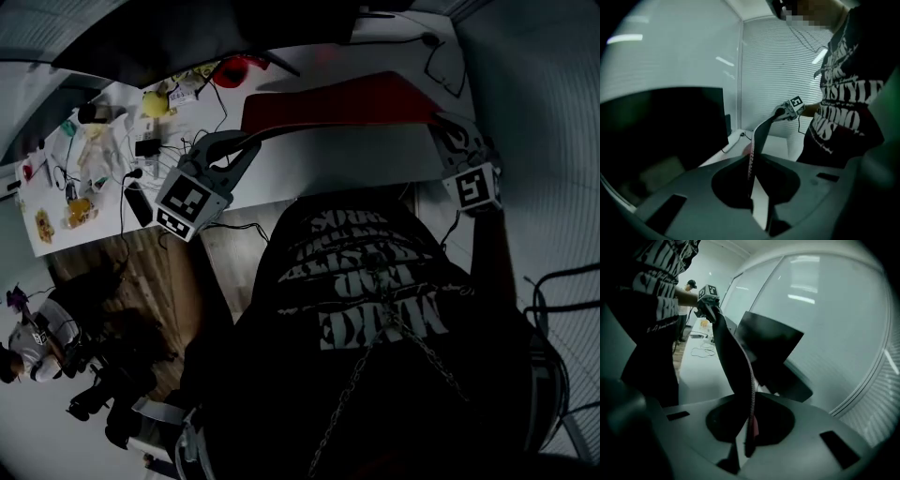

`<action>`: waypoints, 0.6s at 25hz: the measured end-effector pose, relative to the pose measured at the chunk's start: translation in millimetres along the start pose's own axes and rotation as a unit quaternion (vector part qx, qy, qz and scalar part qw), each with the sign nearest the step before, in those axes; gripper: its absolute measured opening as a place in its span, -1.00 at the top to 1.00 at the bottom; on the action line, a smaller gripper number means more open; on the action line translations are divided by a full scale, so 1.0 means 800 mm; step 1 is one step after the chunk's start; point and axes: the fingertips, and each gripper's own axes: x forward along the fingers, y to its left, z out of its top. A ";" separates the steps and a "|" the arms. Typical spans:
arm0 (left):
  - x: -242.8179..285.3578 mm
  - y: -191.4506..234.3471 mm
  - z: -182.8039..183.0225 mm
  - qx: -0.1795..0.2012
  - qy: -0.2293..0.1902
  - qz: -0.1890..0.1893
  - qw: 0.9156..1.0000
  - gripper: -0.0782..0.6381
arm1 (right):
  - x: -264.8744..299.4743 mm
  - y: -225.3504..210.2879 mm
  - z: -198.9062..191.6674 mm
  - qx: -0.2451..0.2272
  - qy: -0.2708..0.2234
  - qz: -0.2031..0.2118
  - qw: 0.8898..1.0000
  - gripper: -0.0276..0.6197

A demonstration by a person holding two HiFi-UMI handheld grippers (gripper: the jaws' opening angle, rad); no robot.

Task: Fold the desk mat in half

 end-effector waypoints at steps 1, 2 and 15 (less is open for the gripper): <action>0.012 -0.012 -0.032 -0.029 0.017 -0.017 0.999 0.71 | 0.006 0.030 -0.020 0.019 0.019 0.029 0.999 0.87; 0.024 -0.023 -0.064 -0.056 0.036 -0.027 0.997 0.71 | 0.012 0.060 -0.039 0.034 0.042 0.058 0.997 0.87; 0.085 -0.091 -0.256 -0.274 0.132 -0.039 0.952 0.71 | 0.059 0.228 -0.158 0.166 0.171 0.209 0.948 0.87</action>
